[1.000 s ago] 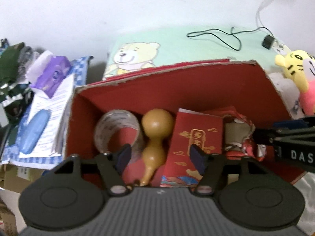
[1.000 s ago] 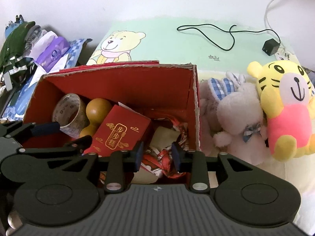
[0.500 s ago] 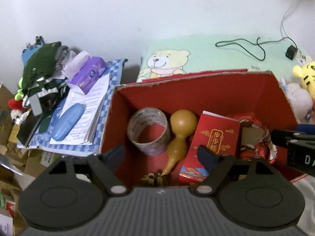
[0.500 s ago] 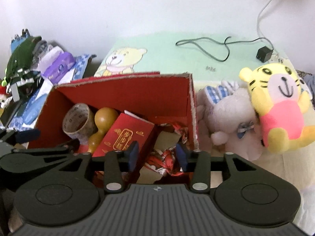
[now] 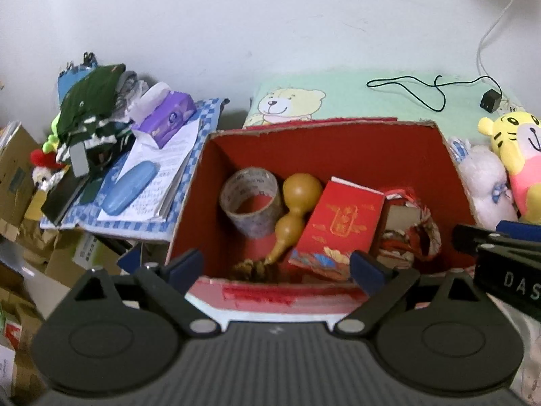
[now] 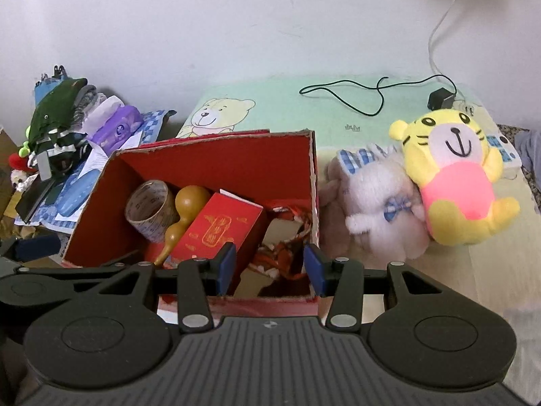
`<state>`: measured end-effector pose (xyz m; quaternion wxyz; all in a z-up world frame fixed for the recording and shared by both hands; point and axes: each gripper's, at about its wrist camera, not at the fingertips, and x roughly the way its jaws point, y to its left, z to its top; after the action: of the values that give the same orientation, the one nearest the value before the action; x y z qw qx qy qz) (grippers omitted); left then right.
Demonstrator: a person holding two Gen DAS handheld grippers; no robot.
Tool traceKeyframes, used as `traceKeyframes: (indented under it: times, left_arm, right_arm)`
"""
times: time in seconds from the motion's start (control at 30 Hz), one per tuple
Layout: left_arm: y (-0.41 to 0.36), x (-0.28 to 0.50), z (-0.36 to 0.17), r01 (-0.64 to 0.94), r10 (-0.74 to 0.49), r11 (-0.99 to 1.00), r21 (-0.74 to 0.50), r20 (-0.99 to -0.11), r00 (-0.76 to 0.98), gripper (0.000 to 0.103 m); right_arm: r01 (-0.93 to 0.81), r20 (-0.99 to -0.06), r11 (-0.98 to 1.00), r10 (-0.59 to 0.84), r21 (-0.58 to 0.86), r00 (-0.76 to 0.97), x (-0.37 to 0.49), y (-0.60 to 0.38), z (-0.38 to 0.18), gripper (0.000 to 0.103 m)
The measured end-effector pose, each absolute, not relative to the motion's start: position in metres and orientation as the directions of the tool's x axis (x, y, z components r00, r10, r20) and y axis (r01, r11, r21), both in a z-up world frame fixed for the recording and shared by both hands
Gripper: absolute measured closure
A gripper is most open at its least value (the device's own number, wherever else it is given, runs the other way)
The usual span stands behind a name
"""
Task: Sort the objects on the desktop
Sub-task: 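Withdraw the right gripper up out of the red box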
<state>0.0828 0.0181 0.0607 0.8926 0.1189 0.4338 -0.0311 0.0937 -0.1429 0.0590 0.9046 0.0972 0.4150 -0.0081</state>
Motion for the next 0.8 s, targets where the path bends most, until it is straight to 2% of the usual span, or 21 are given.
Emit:
traceKeyframes:
  times: [0.17, 0.33, 0.8]
  left_arm:
    - [0.018, 0.068, 0.054, 0.147, 0.053, 0.974, 0.173, -0.803, 0.594, 0.007]
    - [0.019, 0.054, 0.043, 0.122, 0.083, 0.975, 0.185, -0.814, 0.575, 0.001]
    - [0.024, 0.031, 0.011, 0.105, 0.110, 0.977, 0.186, -0.860, 0.499, 0.001]
  right_arm:
    - [0.081, -0.743, 0.984, 0.065, 0.159, 0.666, 0.077, -0.144, 0.060, 0.055]
    - [0.068, -0.752, 0.982, 0.090, 0.176, 0.653, 0.064, -0.145, 0.053, 0.054]
    - [0.069, -0.784, 0.985, 0.081, 0.157, 0.616, 0.035, -0.144, 0.027, 0.050]
